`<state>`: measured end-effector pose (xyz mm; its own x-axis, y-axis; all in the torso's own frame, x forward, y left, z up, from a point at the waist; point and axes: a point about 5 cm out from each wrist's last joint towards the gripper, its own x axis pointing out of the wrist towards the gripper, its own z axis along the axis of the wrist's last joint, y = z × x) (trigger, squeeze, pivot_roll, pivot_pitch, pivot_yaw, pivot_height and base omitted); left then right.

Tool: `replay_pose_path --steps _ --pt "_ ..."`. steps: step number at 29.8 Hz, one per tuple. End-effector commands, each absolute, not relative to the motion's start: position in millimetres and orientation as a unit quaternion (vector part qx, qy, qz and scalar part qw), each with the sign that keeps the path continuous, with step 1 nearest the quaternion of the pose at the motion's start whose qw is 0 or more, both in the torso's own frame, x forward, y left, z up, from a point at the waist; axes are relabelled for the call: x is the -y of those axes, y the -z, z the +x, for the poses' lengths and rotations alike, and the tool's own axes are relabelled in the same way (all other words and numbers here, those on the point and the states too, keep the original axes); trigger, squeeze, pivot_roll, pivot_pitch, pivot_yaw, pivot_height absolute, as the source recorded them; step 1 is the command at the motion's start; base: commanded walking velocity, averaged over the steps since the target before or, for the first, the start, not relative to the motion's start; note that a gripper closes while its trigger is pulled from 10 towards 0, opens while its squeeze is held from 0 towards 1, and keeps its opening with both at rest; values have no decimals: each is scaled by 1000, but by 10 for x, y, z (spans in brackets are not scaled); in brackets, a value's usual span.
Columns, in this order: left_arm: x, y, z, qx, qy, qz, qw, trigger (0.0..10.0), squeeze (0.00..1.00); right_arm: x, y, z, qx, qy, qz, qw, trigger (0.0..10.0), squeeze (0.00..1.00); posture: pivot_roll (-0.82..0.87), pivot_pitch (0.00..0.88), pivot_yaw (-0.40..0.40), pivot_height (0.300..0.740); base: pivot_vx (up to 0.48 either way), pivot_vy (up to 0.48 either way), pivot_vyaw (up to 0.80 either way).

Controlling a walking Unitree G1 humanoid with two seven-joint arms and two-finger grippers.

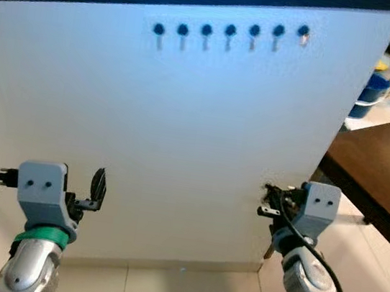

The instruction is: Hang keys on a hook

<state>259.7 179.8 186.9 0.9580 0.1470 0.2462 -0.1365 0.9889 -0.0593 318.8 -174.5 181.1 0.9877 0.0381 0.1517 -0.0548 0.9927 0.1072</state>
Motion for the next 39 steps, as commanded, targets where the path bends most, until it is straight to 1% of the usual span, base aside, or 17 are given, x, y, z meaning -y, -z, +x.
replay_pose_path --steps 1,8,20,27,29,32,33,39 --pt "-1800 -1881 2569 131 -72 -19 989 10000 0 1755 -1779 3175 69 -22 59 996 10000 0 -137 110 179 740 0 -480 0" --pt "-1804 -1877 2577 130 -72 -16 989 10000 0 1761 -1782 3169 70 -20 60 996 10000 0 -139 111 181 740 0 -475 0" --pt "-1813 -1857 2571 125 -72 -29 989 10000 0 1752 -1783 3166 70 -21 61 995 10000 0 -139 112 184 740 0 0 0" --pt "-1805 -1871 2571 130 -67 -16 989 10000 0 1748 -1785 3168 71 -21 62 995 10000 0 -139 112 184 740 0 0 0" --pt "-1786 -1885 2575 133 -63 -5 989 10000 0 1750 -1785 3168 71 -20 62 995 10000 0 -139 112 184 740 0 -480 0" --pt "-1780 -1869 2578 127 -64 -17 990 10000 0 1749 -1788 3165 72 -19 63 995 10000 0 -137 115 187 740 0 -480 0" --pt "-1804 -1845 2581 117 -74 -36 990 10000 0 1748 -1801 3164 73 -20 63 995 10000 0 -137 115 187 740 0 0 0" --pt "-1837 -1840 2584 111 -83 -43 989 10000 0 1729 -1857 3172 88 -26 59 994 10000 0 -137 115 187 740 0 0 0"
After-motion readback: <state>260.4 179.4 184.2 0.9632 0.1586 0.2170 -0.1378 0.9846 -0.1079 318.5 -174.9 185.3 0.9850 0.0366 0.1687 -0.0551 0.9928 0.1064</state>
